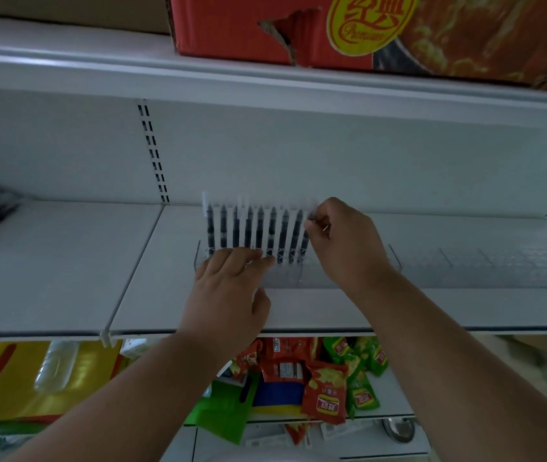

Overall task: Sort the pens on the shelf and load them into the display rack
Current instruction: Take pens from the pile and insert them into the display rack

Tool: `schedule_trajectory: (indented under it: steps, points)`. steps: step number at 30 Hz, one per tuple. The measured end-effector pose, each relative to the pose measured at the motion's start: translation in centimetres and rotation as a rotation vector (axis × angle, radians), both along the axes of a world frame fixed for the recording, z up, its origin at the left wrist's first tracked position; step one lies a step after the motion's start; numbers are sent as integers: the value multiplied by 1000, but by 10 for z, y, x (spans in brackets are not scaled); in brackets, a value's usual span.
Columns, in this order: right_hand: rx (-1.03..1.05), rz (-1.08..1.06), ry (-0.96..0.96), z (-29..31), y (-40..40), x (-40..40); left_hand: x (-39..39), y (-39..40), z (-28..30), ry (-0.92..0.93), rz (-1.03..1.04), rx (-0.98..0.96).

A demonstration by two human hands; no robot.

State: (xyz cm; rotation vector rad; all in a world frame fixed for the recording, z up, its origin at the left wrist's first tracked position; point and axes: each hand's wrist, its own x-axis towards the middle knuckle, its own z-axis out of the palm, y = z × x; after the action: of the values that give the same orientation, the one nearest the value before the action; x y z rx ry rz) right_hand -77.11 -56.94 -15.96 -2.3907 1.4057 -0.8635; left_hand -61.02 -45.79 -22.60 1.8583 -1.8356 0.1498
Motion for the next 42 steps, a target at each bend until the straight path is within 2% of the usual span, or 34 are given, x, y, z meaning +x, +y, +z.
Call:
schedule_trajectory:
  steps: [8, 14, 18, 23, 30, 36, 42]
  points:
    - [-78, 28, -32, 4, 25, -13, -3, 1, 6, -52, 2, 74]
    - [-174, 177, 30, 19, 45, 1, 6, 21, 13, -17, 46, -100]
    - [-158, 301, 43, 19, 61, 29, 31, 48, 15, -20, 164, -61]
    - [-106, 470, 63, 20, 86, 83, 74, 100, 13, -49, 359, 16]
    - [-64, 624, 103, 31, 131, 168, 140, 168, 15, 2, 537, 104]
    - [-114, 666, 224, 38, 186, 259, 213, 238, 15, -27, 641, 135]
    - [-150, 652, 206, 36, 251, 362, 309, 312, 14, -26, 680, 171]
